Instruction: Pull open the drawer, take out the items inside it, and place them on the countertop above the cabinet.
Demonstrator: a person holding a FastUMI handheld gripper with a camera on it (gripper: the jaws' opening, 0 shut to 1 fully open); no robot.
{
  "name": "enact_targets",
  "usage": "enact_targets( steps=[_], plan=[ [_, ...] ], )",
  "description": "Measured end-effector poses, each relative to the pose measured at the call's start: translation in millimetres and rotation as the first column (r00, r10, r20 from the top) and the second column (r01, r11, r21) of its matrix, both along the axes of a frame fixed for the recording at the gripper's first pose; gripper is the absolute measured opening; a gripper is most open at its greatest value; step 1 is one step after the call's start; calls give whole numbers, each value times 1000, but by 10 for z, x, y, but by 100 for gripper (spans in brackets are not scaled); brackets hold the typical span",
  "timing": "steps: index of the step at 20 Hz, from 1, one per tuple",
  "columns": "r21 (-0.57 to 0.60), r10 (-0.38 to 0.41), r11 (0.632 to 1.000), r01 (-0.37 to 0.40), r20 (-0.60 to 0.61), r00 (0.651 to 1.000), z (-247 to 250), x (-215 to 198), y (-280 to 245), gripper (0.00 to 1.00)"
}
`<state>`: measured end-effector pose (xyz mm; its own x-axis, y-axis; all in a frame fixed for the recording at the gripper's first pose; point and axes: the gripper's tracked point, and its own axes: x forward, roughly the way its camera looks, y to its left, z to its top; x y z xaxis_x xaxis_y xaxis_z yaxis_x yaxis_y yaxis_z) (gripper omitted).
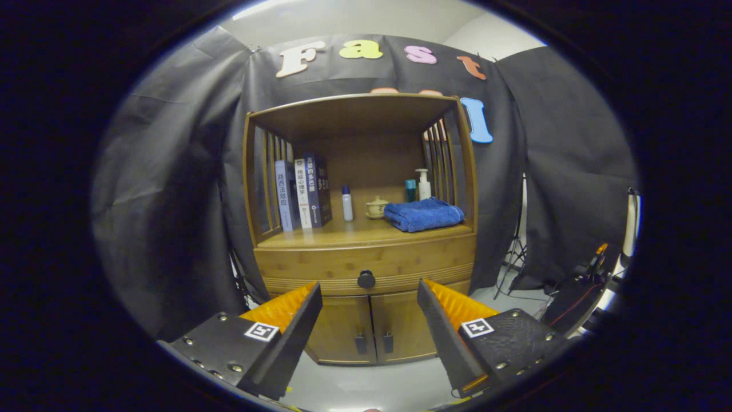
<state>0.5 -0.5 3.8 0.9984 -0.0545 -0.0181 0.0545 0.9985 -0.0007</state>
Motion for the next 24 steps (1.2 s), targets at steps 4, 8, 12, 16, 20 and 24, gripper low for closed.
enact_targets(
  steps=[4,8,12,16,20,24],
  plan=[
    [-15,-23,1000,23,2,1000,-67,219,-62,100],
    [-29,-41,999,41,-2,999,-176,520,-90,100],
    [-38,-37,999,36,-18,999,-293,848,-83,100],
    [-39,-35,999,35,-19,999,-434,1218,-71,100],
    [-58,-11,998,9,-29,1000,-556,1628,-11,100],
    [-86,-13,996,11,-15,1000,-623,1870,-26,100]
  ],
)
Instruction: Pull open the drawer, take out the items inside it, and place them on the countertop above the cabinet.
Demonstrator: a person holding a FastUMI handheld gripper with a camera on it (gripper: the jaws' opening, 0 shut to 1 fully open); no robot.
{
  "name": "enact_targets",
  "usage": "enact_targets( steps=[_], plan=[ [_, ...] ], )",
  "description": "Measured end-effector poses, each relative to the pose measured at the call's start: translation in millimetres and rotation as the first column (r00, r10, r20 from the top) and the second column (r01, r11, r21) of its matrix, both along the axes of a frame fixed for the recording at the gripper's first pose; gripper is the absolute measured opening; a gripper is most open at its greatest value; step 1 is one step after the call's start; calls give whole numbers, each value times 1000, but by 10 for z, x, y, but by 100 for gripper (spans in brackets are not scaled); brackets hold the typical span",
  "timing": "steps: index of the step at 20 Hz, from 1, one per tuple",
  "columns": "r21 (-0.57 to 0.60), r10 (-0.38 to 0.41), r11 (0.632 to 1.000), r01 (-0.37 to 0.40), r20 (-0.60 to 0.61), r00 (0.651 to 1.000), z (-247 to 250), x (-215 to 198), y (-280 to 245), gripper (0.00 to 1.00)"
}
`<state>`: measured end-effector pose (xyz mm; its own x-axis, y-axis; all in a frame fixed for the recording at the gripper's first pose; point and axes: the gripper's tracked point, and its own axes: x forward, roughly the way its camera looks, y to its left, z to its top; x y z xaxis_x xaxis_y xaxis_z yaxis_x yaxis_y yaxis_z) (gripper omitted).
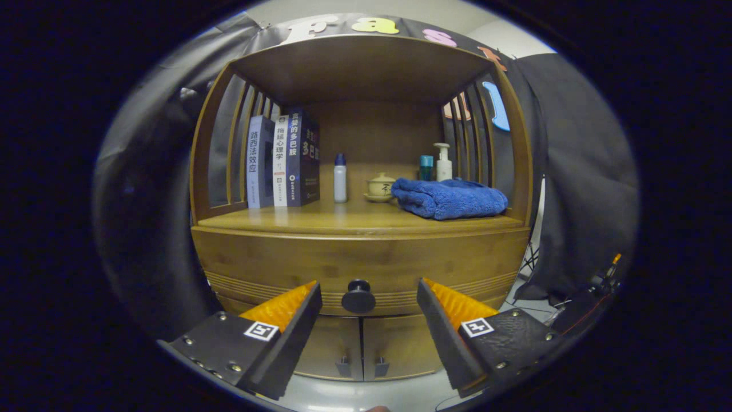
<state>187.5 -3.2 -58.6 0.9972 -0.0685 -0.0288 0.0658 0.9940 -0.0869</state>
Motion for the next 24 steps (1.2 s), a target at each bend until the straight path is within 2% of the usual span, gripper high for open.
enact_targets(
  steps=[4,6,9,12,16,17,21,24],
  plan=[
    [9,41,999,-41,-58,997,-287,299,70,100],
    [59,59,997,-54,-80,995,-426,395,107,100],
    [50,40,998,-37,-48,998,-374,484,81,51],
    [7,30,1000,-30,-47,998,-403,668,92,50],
    [-55,9,998,-9,-13,1000,-465,665,68,50],
    [-50,25,998,-26,-18,1000,-488,757,63,45],
    [29,13,1000,-12,-42,999,-482,585,71,26],
    [66,1,998,1,-33,999,-492,304,63,26]
  ],
)
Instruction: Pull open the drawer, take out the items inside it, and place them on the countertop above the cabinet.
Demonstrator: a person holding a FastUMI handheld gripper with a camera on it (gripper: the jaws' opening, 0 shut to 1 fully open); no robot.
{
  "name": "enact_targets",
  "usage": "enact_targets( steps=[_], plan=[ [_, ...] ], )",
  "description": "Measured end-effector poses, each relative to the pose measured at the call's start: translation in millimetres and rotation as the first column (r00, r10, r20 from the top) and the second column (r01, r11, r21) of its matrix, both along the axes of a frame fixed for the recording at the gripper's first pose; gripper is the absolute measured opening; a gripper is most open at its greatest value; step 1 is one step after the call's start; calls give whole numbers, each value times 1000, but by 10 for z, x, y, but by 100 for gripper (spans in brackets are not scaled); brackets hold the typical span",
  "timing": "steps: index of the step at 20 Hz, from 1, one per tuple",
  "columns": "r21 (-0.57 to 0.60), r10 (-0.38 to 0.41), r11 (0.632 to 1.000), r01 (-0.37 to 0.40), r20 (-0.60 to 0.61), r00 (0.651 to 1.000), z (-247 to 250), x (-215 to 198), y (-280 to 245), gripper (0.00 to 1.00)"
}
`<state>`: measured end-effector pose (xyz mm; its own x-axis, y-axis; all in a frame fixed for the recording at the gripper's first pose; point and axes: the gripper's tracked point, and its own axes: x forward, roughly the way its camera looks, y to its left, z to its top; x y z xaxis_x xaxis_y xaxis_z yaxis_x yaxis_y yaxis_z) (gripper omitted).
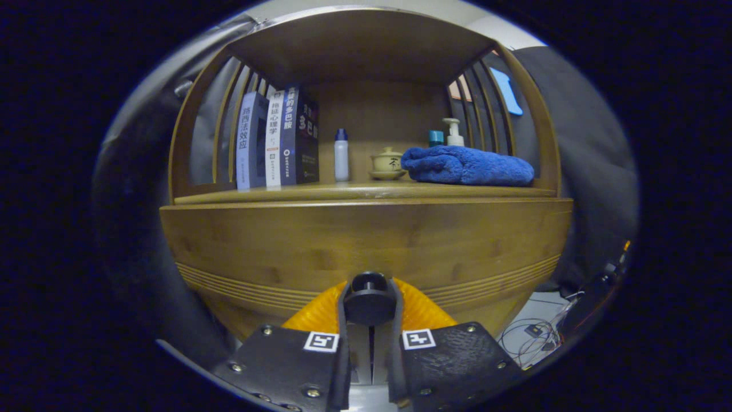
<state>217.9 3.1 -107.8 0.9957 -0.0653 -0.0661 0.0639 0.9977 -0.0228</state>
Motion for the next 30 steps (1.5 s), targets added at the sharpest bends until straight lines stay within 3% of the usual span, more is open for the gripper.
enact_targets(
  steps=[18,20,25,30],
  plan=[
    [49,23,999,-21,-47,999,-233,-1413,-13,26],
    [44,55,998,-53,-39,998,-243,-1558,23,26],
    [24,41,999,-38,-112,993,-326,-1603,9,26],
    [115,56,993,-40,-137,989,-333,-1757,57,48]
  ],
)
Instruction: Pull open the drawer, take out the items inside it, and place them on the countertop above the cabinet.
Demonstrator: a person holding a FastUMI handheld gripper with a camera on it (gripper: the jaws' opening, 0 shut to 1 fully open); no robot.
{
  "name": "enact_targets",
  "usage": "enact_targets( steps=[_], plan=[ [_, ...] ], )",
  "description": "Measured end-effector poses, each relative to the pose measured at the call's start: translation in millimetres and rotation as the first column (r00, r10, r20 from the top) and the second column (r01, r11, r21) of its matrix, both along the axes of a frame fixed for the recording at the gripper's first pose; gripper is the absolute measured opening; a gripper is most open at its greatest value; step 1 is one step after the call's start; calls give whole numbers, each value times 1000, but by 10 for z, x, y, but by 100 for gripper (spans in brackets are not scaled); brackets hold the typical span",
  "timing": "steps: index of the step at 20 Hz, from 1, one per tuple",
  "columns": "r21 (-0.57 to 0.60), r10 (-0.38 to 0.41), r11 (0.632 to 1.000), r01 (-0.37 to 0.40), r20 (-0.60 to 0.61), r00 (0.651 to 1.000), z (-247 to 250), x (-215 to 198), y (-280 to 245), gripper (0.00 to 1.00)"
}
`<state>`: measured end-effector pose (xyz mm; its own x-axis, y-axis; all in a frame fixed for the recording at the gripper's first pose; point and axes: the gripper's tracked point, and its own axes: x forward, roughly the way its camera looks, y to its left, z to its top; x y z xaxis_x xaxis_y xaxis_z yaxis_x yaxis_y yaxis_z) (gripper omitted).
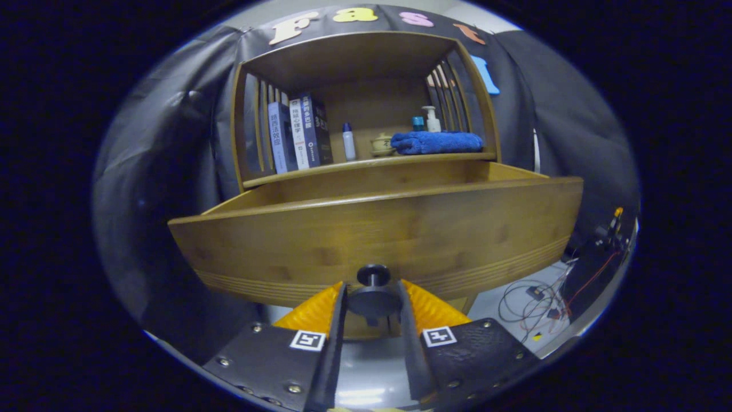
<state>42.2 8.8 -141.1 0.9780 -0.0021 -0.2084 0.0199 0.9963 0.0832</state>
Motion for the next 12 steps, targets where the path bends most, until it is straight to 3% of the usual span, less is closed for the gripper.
enact_targets(
  steps=[3,7,9,12],
  plan=[
    [-8,-8,1000,8,-19,1000,27,-90,4,70],
    [-22,-4,1000,4,14,1000,342,-241,54,89],
    [-48,-7,999,8,26,1000,542,-293,84,95],
    [-107,-20,994,22,22,1000,810,-309,80,96]
  ],
)
